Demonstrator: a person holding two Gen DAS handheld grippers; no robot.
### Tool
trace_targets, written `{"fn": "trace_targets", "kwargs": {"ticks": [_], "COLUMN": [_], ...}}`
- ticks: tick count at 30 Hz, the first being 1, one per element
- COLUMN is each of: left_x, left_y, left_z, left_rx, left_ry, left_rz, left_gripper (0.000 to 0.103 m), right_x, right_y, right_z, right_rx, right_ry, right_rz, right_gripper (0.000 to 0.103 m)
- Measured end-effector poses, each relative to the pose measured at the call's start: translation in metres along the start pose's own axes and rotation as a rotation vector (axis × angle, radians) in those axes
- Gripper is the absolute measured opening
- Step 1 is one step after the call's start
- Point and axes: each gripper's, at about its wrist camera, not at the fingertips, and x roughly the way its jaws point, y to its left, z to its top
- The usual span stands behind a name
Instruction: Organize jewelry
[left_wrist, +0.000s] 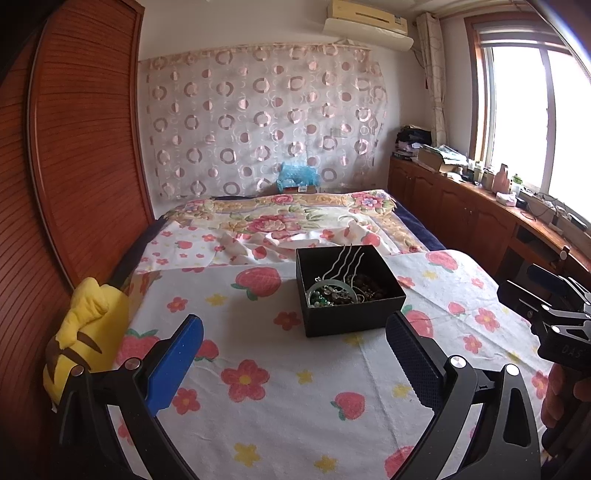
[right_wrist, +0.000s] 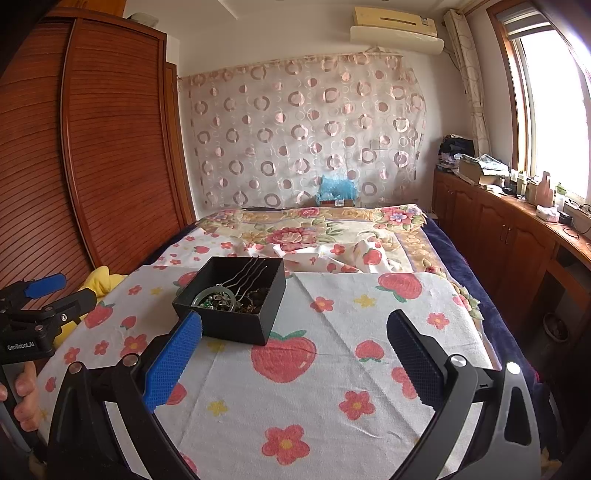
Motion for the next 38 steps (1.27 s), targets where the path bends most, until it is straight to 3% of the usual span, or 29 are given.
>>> {"fn": "trace_targets", "kwargs": {"ticks": [38], "left_x": [0.0007], "left_y": [-0.0030], "left_z": [-0.0001], "left_rx": [-0.002], "left_ry": [-0.001], "left_rz": [-0.005], "left_gripper": [0.096], "right_x": [-0.0002], "right_y": [-0.0003], "right_z": [-0.0008], "right_rx": [0.002], "right_ry": [-0.002], "right_rz": [0.000], "right_gripper": [0.101]}}
